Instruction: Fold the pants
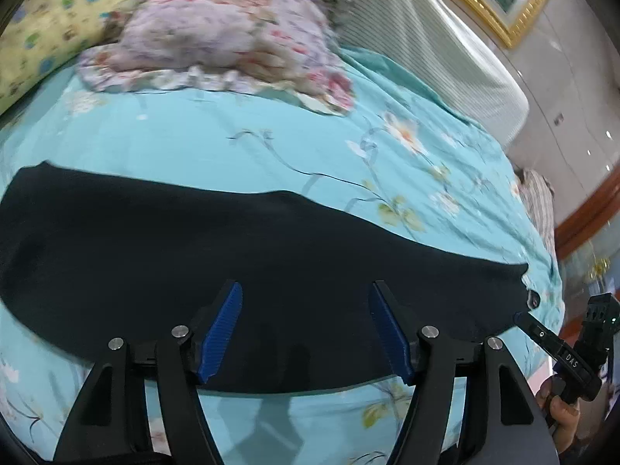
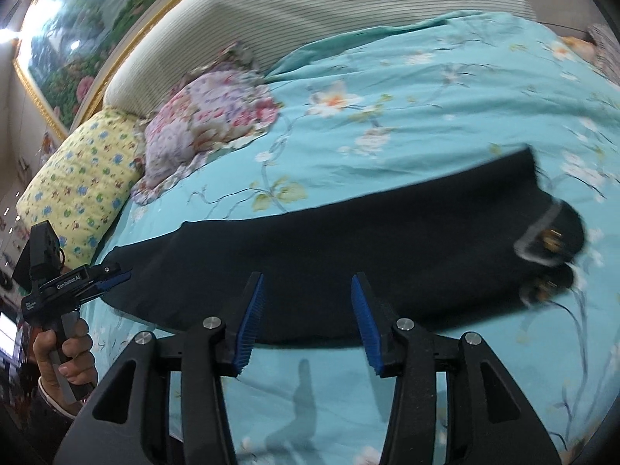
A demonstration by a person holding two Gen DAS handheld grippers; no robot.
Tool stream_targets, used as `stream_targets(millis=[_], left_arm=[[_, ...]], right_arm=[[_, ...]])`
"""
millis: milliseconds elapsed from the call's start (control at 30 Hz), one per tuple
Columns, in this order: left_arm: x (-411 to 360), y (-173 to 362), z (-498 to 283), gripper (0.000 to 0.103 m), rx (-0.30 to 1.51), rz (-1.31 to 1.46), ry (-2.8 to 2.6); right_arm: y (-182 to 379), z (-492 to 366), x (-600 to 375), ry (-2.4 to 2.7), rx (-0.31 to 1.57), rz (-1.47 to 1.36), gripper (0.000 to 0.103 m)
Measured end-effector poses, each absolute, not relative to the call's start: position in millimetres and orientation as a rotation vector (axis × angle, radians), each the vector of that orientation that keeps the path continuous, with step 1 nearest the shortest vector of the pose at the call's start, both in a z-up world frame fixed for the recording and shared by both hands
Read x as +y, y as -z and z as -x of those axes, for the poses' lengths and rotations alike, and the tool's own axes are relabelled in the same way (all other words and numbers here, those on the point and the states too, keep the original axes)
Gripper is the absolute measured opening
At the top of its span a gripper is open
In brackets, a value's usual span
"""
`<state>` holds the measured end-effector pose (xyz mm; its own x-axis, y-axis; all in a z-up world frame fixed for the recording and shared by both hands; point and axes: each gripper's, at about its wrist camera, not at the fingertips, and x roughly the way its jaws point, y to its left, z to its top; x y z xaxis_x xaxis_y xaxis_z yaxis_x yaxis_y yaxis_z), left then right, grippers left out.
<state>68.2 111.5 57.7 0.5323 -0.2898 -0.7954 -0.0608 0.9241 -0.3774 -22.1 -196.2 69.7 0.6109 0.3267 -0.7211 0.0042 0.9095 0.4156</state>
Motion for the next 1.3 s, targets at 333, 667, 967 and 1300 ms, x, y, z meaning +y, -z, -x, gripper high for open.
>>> stream_targets(millis=[333,667,967,1300], left_arm=[[44.9,-67.7,-96.8,0.070,1.028,0.288,0.271],[-25.3,-77.7,-125.4,0.073,1.041,0.164,0.405],[-89.5,-74.7,-152.9,0.075,1.078,0.043,0.523],[-165.9,-56.9,-179.4,0.075,1.155,-0.066,0.680]], right_arm=[[-58.6,52.9,-249.9,-0.071,0.898,-0.494,0.054],[-46.2,62.0,-296.5,0.050,0.866,-0.650,0.060],[-30.5,49.8,-317.7,0.089,0.835,-0.819,0.061],[-21.5,47.2,-338.3,0.128,0.811,-0.813,0.015]])
